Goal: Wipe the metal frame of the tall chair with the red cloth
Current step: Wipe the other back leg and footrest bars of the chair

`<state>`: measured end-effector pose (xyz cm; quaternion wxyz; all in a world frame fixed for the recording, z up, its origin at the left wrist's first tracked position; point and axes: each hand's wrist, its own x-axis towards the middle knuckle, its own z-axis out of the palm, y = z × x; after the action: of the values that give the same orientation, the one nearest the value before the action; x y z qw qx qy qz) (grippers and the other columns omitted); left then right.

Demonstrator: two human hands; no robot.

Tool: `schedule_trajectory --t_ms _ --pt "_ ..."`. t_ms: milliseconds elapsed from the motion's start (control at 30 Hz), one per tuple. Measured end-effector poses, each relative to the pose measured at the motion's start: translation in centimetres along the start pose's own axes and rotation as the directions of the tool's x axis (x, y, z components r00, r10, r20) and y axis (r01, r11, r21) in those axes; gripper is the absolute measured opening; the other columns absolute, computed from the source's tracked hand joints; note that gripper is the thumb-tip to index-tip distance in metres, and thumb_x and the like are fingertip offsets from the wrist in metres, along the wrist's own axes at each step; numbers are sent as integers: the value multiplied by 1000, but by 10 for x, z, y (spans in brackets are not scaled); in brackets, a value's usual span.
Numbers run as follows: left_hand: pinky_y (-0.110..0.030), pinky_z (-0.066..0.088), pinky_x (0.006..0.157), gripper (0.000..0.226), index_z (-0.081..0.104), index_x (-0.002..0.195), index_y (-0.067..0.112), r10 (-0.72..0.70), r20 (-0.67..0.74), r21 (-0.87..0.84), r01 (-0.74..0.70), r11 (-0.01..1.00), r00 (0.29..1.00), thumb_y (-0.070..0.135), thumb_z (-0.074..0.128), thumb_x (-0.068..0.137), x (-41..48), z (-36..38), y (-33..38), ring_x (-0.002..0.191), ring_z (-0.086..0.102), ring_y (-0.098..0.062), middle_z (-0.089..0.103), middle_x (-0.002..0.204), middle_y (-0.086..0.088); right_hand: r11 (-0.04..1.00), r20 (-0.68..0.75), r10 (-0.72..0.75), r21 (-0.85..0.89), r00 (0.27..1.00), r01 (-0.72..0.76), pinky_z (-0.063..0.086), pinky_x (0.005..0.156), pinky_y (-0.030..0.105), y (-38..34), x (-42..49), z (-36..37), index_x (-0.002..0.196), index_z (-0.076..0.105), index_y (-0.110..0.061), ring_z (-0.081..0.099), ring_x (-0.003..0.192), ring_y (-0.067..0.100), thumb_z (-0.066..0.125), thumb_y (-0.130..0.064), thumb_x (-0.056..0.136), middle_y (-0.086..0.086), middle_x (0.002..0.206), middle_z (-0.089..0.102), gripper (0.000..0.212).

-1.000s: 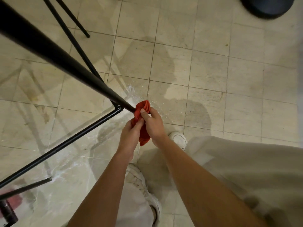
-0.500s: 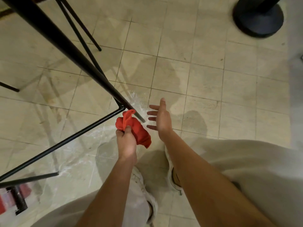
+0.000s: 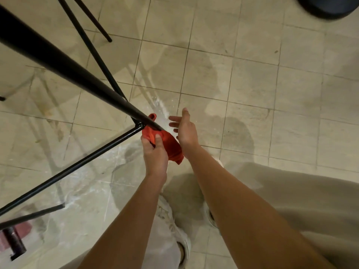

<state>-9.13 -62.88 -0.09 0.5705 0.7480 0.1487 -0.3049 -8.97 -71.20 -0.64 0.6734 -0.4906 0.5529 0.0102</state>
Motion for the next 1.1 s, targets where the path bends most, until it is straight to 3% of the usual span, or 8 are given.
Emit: schedule_trajectory --t_ms 167,300,433,633,700,833,967,1100 --pt "-50 38 106 40 35 140 34 -39 15 30 38 999 999 25 37 101 28 5 -28 122 50 -20 56 129 1 998 32 49 25 998 -50 37 95 35 18 22 10 100 69 -18 54 104 20 15 -53 98 4 112 64 65" --pt "-51 42 103 38 41 135 40 -86 38 -23 87 996 996 22 37 102 43 16 -46 116 56 -16 62 112 14 997 32 62 50 998 -64 33 90 30 33 34 8 109 68 -16 52 106 17 15 -53 98 4 118 61 66" --pt "-50 44 101 39 47 125 46 -111 70 -41 114 993 991 17 36 101 58 23 -65 113 59 -19 64 115 5 987 -37 103 128 994 -97 34 94 31 44 46 4 107 69 -17 50 108 16 17 -53 98 3 119 59 64" --pt "-44 47 97 35 45 133 16 -147 97 56 142 988 984 20 46 98 75 24 -74 96 57 -14 57 121 -4 967 -57 186 186 981 -172 37 105 42 52 46 15 101 68 -21 55 109 19 19 -57 96 -3 104 59 62" --pt "-42 46 98 34 51 130 27 -124 118 -72 133 988 985 16 43 99 69 23 -71 110 59 -18 58 129 -4 973 -49 178 158 983 -169 36 104 40 50 46 14 103 68 -21 53 113 19 17 -57 96 0 111 59 62" --pt "-55 35 106 42 55 118 46 -72 73 -209 86 974 995 14 36 99 57 18 -64 124 51 -25 56 134 4 983 -39 138 129 990 -132 35 98 35 44 50 8 107 68 -18 51 108 17 16 -56 97 2 118 60 65" --pt "-46 43 103 40 54 120 42 -71 77 -173 84 981 994 12 36 100 56 16 -59 115 58 -15 65 117 15 985 -1 131 109 991 -130 36 97 35 44 44 9 105 69 -18 53 108 18 16 -57 96 2 117 62 66" --pt "-42 52 89 34 50 126 38 -187 70 -98 193 976 980 18 44 98 61 22 -57 107 64 -20 66 116 3 986 34 142 78 989 -144 42 101 44 46 34 14 96 69 -26 59 106 21 18 -62 93 6 114 65 62"
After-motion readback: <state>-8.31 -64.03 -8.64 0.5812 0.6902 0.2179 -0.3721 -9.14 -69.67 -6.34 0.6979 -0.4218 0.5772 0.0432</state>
